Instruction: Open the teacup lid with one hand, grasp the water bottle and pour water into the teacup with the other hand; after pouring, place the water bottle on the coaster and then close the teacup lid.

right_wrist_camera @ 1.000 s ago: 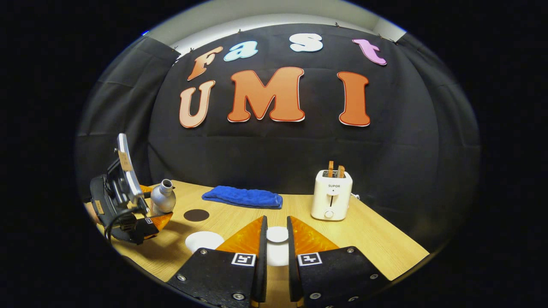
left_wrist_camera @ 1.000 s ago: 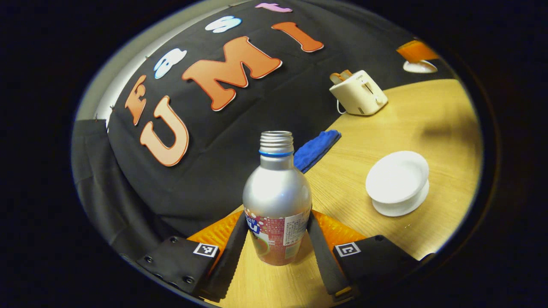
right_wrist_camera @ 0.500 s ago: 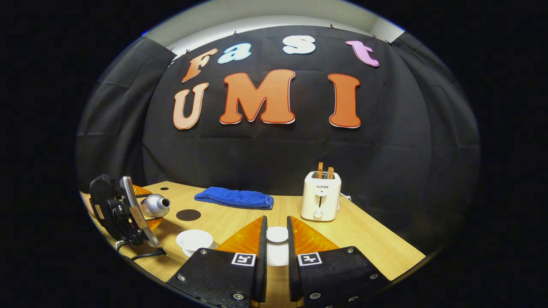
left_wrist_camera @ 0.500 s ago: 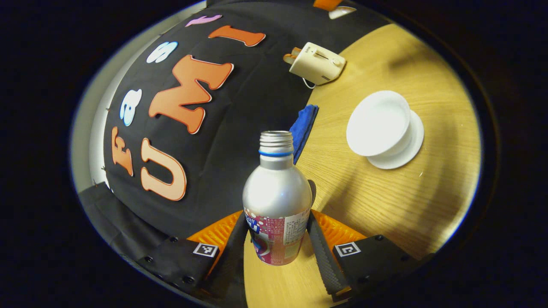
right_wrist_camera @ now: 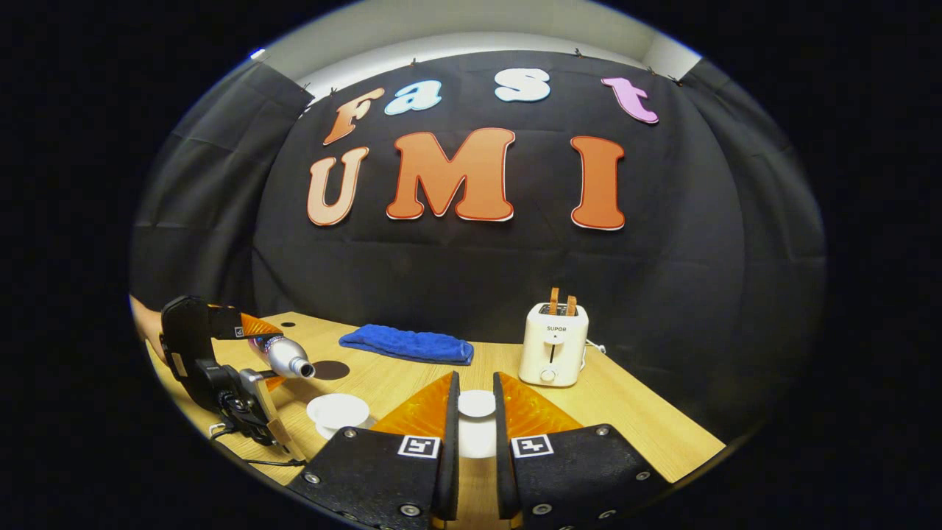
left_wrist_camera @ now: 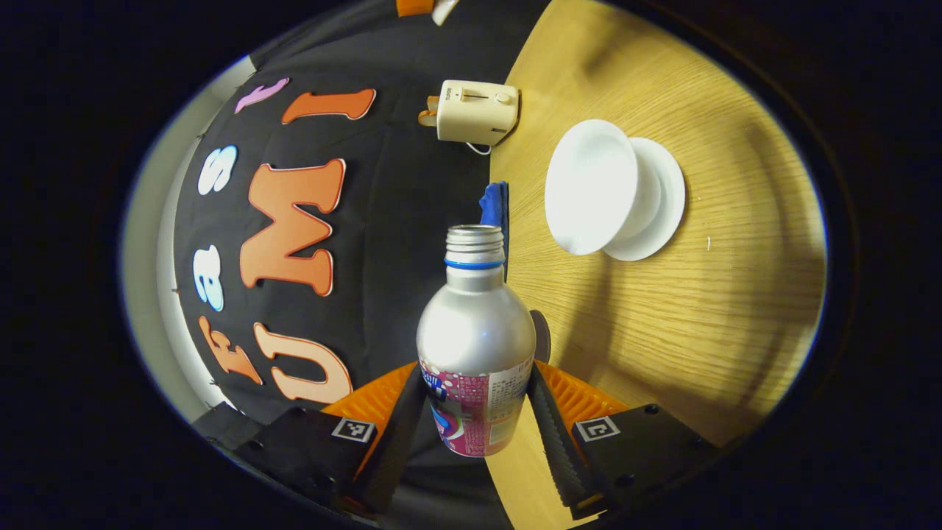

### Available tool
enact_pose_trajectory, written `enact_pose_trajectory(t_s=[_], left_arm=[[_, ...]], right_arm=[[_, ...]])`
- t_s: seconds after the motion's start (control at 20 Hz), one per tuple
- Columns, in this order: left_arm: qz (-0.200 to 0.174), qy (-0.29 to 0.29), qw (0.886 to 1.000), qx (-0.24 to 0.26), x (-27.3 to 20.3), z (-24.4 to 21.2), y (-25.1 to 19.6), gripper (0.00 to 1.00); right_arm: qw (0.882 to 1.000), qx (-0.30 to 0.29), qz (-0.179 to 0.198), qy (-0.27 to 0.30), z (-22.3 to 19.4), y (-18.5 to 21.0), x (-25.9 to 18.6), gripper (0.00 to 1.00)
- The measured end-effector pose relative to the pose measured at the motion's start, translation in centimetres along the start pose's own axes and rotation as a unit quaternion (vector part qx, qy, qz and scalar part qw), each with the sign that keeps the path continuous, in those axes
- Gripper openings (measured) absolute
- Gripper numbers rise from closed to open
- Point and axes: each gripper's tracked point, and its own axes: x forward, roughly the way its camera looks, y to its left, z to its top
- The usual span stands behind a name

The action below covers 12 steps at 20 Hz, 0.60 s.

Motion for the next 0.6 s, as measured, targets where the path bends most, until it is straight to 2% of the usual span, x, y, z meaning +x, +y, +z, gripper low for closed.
enact_pose_trajectory(t_s=[0.15,0.2,0.25,0.5,0.6], left_arm=[[0.002,-0.007,0.999,0.048,0.2,0.3,0.9,0.87],[0.000,-0.007,0.998,0.063,0.3,0.3,0.9,0.81],[-0.001,-0.010,0.997,0.080,0.3,0.5,1.1,0.84],[-0.003,-0.020,0.989,0.148,0.8,1.1,2.1,0.84],[0.001,-0.021,0.985,0.171,0.9,1.2,2.7,0.81]], right_arm=[[1.000,0.002,0.001,0.000,0.0,-0.1,0.0,0.22],[1.000,0.001,0.001,0.001,-0.1,-0.1,0.0,0.22],[1.000,-0.001,0.000,0.001,-0.1,-0.2,-0.1,0.22],[1.000,-0.005,-0.005,-0.003,0.2,-0.4,-0.6,0.21],[1.000,-0.004,-0.009,-0.003,0.1,-1.0,-0.7,0.21]])
